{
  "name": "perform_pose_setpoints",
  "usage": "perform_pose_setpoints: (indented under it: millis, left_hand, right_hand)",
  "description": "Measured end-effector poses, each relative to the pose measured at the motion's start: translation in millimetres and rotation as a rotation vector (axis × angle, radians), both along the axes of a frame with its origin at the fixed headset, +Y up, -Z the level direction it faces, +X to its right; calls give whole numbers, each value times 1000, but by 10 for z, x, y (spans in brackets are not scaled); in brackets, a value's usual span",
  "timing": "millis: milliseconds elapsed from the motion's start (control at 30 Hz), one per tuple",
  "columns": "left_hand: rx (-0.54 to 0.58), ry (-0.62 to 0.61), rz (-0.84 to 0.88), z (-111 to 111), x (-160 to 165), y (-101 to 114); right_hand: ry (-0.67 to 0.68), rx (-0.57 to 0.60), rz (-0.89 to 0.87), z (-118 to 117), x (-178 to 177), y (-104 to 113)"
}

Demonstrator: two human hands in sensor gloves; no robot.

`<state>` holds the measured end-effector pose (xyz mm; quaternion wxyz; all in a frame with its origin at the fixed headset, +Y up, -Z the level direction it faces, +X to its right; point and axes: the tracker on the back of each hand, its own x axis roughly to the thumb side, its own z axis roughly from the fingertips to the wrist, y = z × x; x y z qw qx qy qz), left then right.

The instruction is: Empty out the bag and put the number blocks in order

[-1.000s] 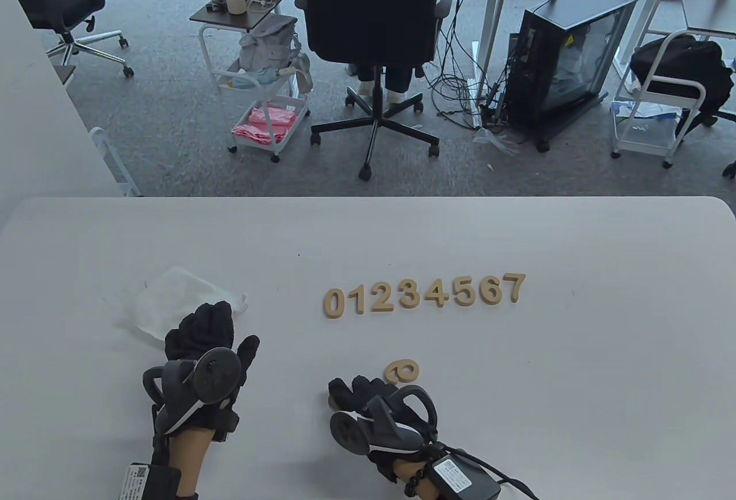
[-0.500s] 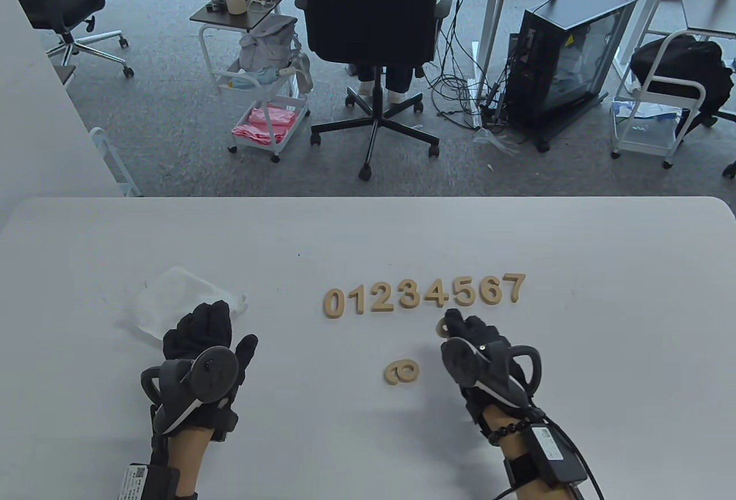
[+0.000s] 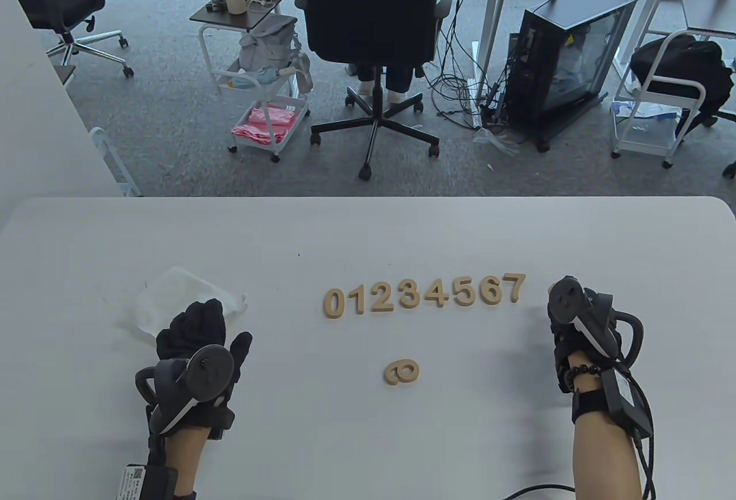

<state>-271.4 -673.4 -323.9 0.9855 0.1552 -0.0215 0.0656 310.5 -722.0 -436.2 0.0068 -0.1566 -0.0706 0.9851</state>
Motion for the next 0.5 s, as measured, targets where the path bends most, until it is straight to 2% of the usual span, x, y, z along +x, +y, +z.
perform_pose_setpoints:
  millis: [200,300,500]
  left_hand:
    - [-12,8,-6,-21,-18,-20]
    - [-13,14,-5,-25,-31,-23]
    - [-20,19,-12,-37,-33,-29]
  right_hand:
    - [-40,-59,1,-263,-33,-165]
    - [-59,-140,23,-408,-98,-277]
    - [-57,-173,85,-578,-216,-395]
